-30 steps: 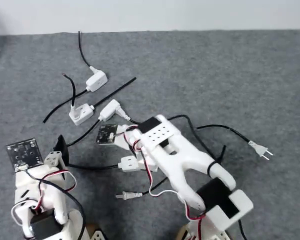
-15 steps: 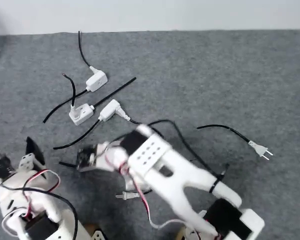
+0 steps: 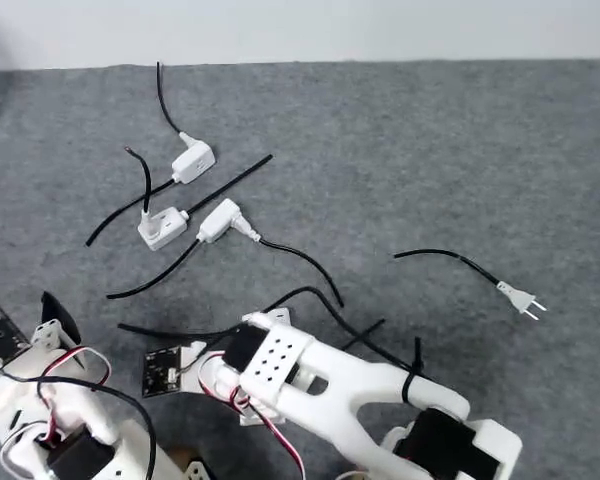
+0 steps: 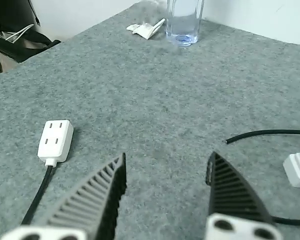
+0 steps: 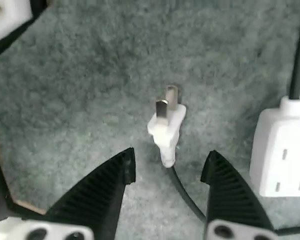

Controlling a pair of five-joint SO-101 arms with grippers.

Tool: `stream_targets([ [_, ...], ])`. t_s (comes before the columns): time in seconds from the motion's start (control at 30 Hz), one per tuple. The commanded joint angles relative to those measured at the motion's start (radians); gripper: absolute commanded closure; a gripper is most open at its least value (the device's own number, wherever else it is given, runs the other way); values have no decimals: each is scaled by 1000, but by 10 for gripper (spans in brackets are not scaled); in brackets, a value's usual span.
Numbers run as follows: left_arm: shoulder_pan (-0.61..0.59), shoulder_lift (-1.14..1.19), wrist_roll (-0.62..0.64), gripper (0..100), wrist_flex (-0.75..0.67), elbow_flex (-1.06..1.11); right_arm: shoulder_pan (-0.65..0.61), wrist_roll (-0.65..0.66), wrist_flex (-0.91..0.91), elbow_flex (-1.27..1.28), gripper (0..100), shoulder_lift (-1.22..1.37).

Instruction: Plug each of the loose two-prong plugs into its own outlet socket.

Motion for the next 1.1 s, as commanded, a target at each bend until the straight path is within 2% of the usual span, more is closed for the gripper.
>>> stream_targets([
  [0.0, -8, -14, -9, 754, 5, -35, -7, -11, -68, 25, 820, -33],
  [0.27, -5, -14, -8, 754, -2, -15, 5, -3, -157, 104, 853, -27],
  [0.43, -5, -14, -8, 754, 2, -15, 87, 2, -200, 126, 857, 64],
  [0.5, -5, -14, -6, 754, 2, -13, 88, 43, -185, 112, 902, 68],
  [0.57, -5, -14, -6, 754, 0, -8, 105, 103, -174, 106, 996, 65],
  [0.73, -3, -14, -6, 754, -48, 42, 231, 132, -110, 57, 988, 62],
  [0.83, 8, -14, -6, 754, -55, 50, 318, 210, -53, 32, 991, 25],
  [1.07, 46, -14, -6, 754, -55, 62, 493, 324, 77, 31, 991, -245],
])
